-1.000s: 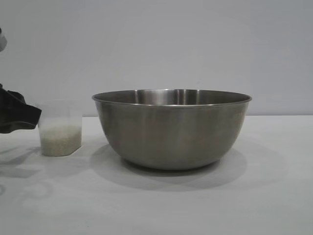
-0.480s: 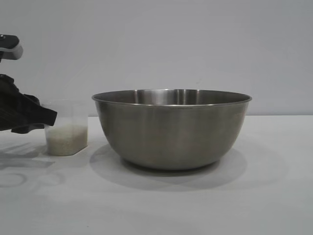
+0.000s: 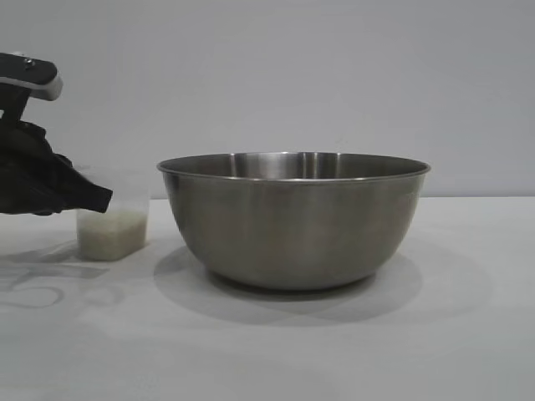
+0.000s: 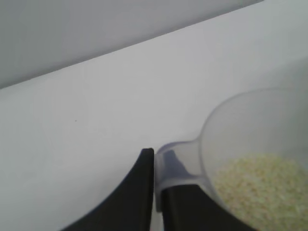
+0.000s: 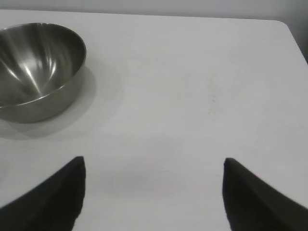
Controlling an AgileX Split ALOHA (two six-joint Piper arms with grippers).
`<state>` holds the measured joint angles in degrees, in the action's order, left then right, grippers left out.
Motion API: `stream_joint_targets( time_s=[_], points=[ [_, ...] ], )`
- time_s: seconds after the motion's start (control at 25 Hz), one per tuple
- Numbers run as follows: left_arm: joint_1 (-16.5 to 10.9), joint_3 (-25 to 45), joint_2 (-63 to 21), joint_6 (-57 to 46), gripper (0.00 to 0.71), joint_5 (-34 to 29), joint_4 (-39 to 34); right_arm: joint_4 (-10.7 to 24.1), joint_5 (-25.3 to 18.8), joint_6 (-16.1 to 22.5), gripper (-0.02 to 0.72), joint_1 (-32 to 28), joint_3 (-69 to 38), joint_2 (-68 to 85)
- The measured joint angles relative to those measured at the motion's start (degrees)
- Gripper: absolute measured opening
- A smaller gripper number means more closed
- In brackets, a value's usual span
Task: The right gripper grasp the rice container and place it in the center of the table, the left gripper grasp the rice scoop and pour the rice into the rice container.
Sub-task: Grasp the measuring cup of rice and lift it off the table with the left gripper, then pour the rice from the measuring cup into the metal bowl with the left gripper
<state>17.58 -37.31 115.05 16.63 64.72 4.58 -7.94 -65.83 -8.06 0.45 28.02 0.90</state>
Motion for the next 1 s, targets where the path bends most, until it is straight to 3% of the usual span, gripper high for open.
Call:
stream_joint_targets(
  time_s=[0.24, 0.84, 1.0],
  points=[
    [0.0, -4.6, -2.9, 12.5, 0.000, 0.0, -11.8, 0.0, 0.0, 0.0, 0.525, 0.0, 0.0, 0.0],
    [0.0, -15.6, -2.9, 28.4, 0.000, 0.0, -39.1, 0.0, 0.0, 0.0, 0.525, 0.0, 0.0, 0.0],
    [0.0, -17.4, -2.9, 33.4, 0.000, 0.0, -42.2, 0.0, 0.0, 0.0, 0.525, 0.0, 0.0, 0.0]
  ],
)
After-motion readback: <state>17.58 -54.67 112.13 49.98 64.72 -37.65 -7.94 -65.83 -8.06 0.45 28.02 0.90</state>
